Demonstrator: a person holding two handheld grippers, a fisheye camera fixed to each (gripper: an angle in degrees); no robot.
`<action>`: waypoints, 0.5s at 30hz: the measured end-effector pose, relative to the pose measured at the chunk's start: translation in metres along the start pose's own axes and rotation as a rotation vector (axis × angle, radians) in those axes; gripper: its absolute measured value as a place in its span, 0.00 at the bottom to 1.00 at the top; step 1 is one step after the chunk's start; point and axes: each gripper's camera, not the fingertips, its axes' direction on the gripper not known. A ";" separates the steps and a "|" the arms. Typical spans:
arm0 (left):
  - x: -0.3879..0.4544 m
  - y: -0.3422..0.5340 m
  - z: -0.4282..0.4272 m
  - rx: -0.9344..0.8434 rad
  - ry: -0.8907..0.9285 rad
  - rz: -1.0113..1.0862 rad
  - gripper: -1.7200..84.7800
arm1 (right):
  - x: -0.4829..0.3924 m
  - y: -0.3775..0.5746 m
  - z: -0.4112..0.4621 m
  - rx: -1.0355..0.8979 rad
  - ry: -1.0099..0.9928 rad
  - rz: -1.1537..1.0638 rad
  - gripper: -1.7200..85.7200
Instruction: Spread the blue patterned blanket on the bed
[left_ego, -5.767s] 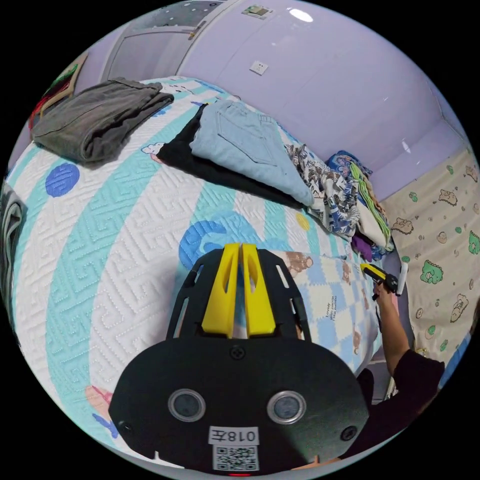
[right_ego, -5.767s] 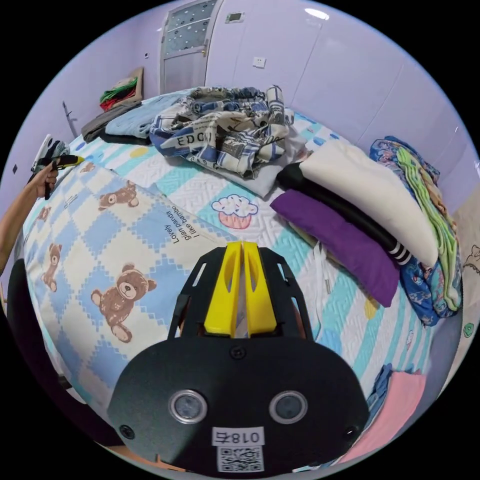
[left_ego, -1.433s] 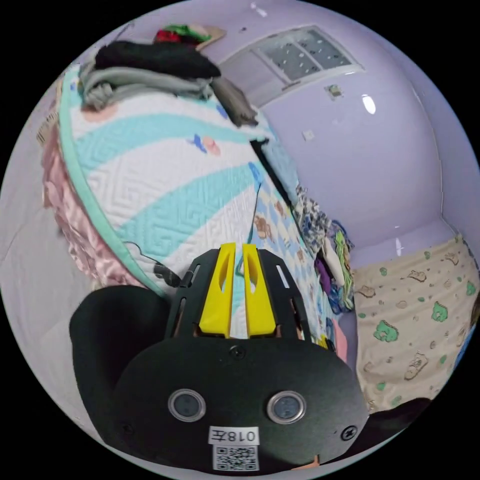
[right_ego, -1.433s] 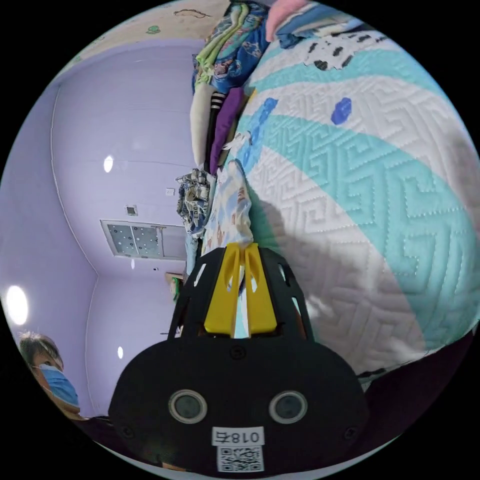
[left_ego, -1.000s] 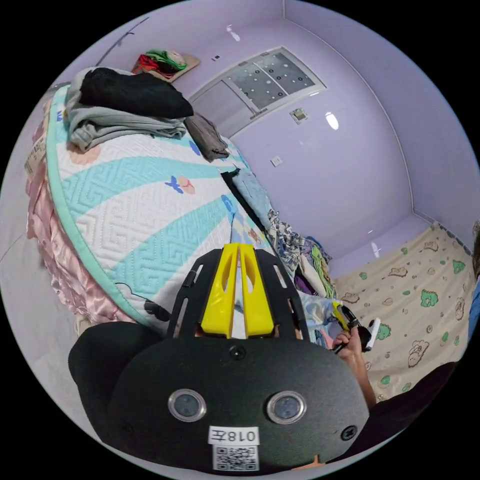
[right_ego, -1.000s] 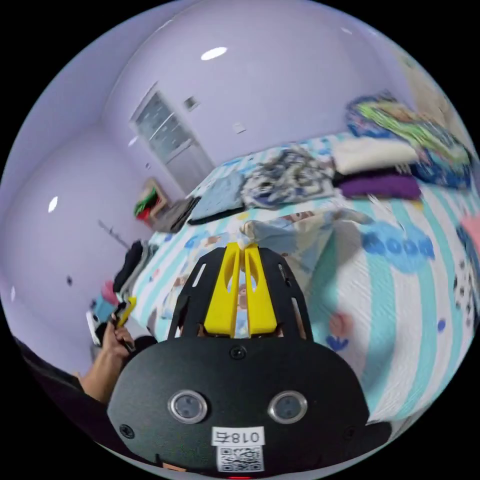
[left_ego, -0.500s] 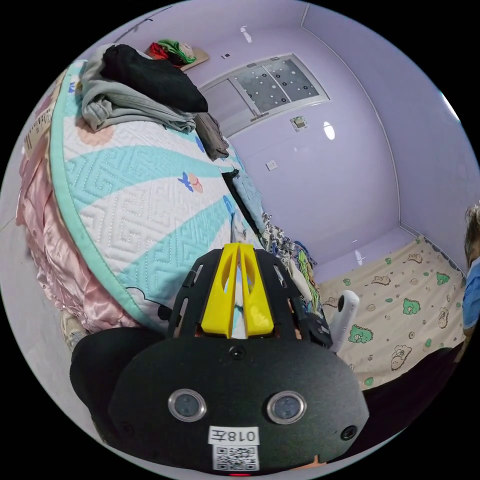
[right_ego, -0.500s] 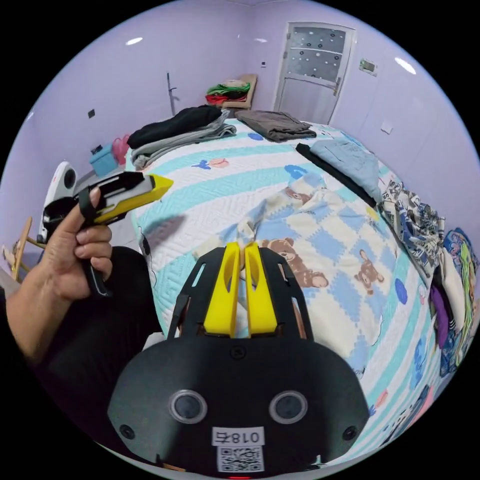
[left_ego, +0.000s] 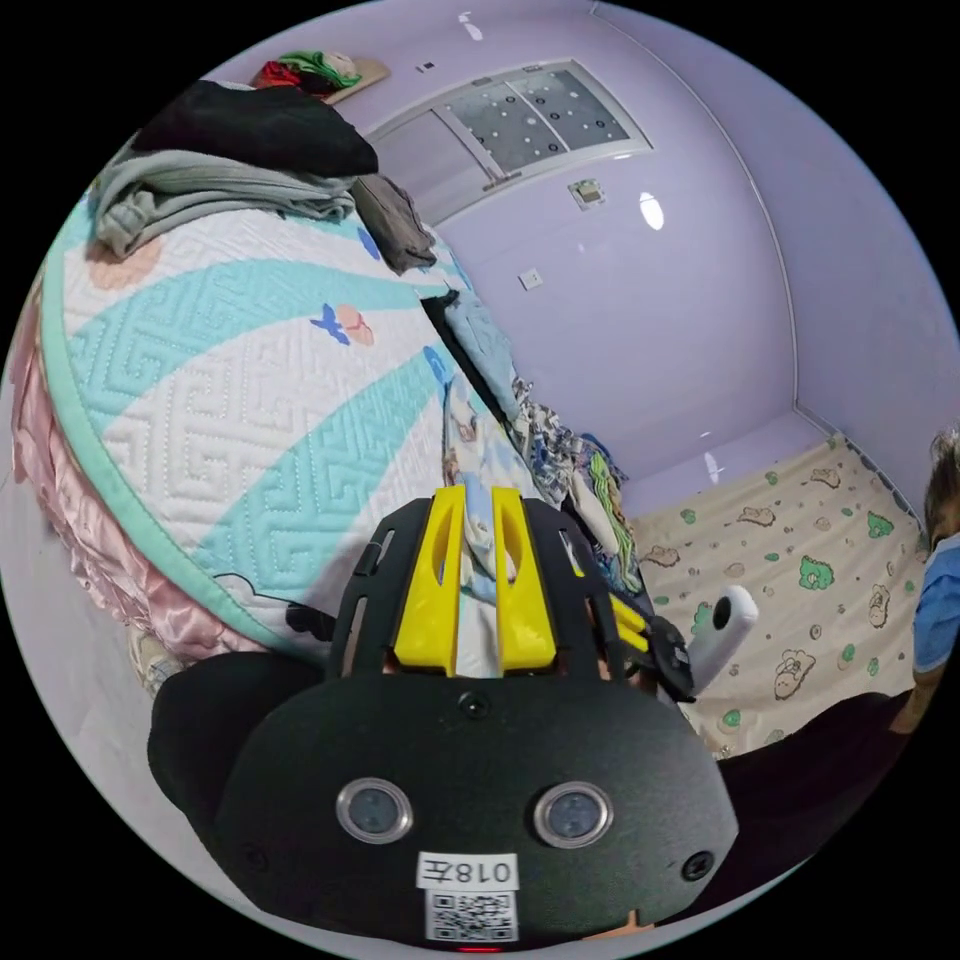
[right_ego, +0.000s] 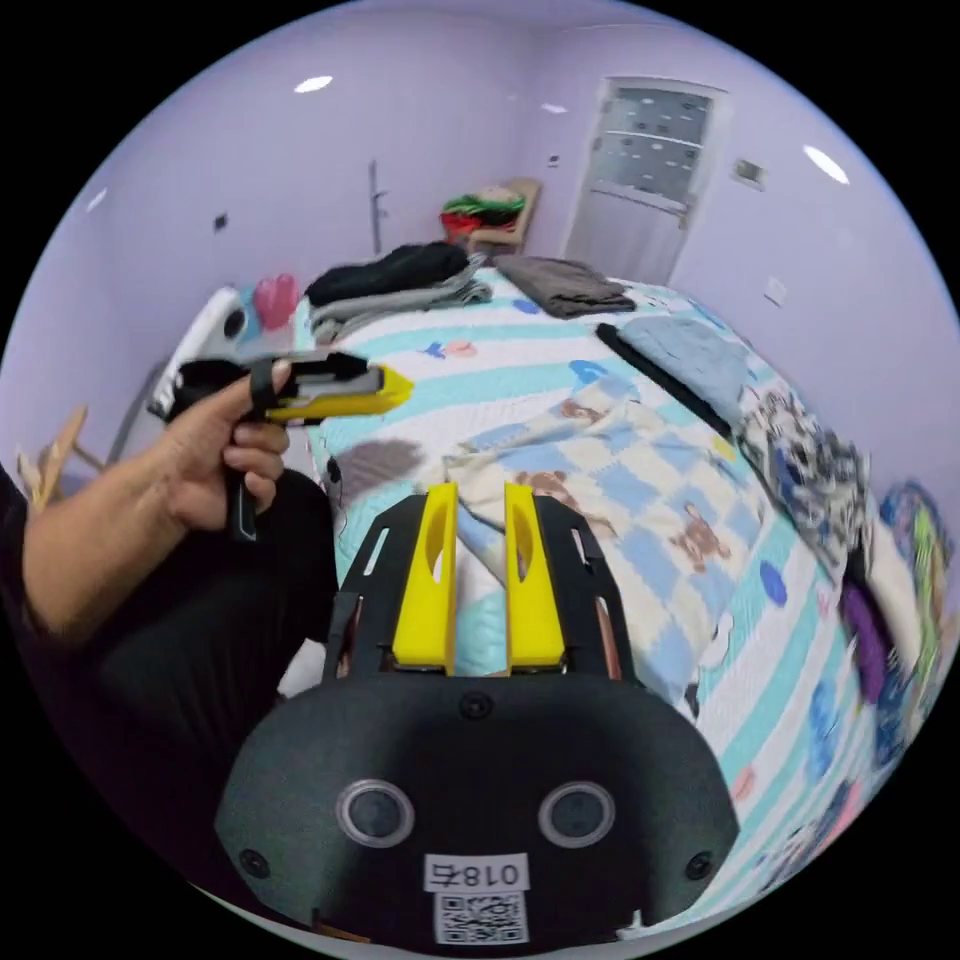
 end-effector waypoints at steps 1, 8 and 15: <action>0.000 0.000 0.006 -0.041 0.008 -0.008 0.10 | 0.033 0.011 -0.018 0.037 -0.040 0.131 0.11; -0.012 0.021 0.025 -0.074 0.230 -0.149 0.12 | 0.247 0.139 -0.034 0.084 -0.515 0.966 0.19; -0.024 0.057 0.062 -0.120 0.373 -0.277 0.13 | 0.303 0.171 -0.003 0.108 -0.907 1.087 0.20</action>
